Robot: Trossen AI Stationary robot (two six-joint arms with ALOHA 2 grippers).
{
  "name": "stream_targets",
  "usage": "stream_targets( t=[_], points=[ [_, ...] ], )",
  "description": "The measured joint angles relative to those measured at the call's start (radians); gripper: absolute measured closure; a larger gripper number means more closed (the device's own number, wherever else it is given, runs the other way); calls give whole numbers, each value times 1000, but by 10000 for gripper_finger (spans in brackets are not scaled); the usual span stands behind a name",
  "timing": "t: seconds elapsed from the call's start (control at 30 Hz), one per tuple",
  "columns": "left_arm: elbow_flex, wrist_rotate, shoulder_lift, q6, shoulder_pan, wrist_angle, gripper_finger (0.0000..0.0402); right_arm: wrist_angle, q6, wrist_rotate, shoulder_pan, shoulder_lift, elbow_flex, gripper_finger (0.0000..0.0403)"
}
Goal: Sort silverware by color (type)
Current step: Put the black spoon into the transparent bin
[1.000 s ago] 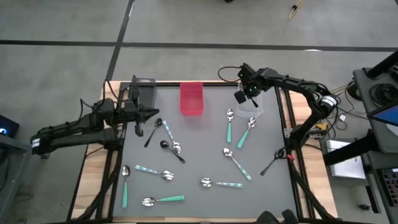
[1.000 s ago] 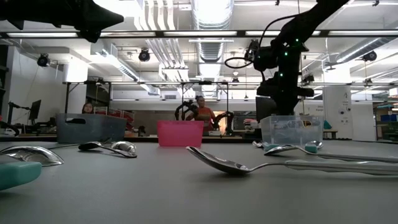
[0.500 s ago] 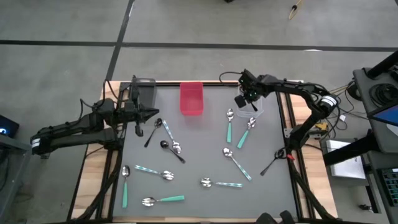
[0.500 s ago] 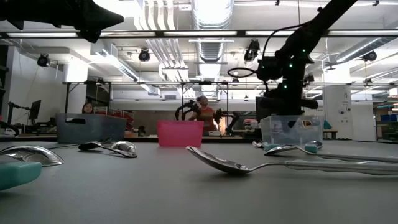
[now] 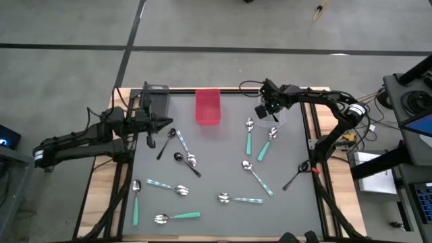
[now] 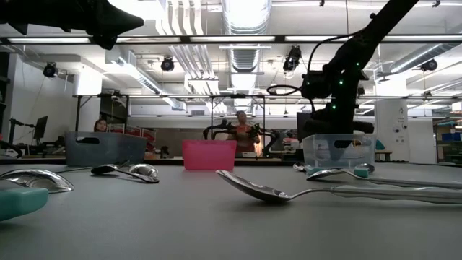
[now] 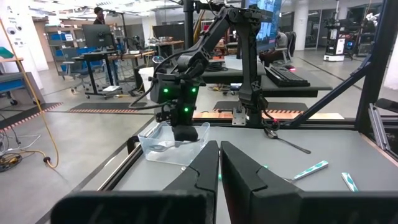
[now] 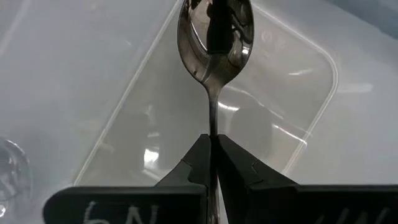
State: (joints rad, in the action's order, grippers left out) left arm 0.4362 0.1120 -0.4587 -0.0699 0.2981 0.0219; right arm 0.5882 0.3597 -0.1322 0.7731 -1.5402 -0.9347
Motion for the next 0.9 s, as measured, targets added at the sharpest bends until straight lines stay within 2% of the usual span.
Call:
stream_targets(
  t=[0.9],
  points=[
    [0, 0, 0, 0, 0, 0, 402, -51, 35, 6, 0, -53, 2, 393]
  ],
)
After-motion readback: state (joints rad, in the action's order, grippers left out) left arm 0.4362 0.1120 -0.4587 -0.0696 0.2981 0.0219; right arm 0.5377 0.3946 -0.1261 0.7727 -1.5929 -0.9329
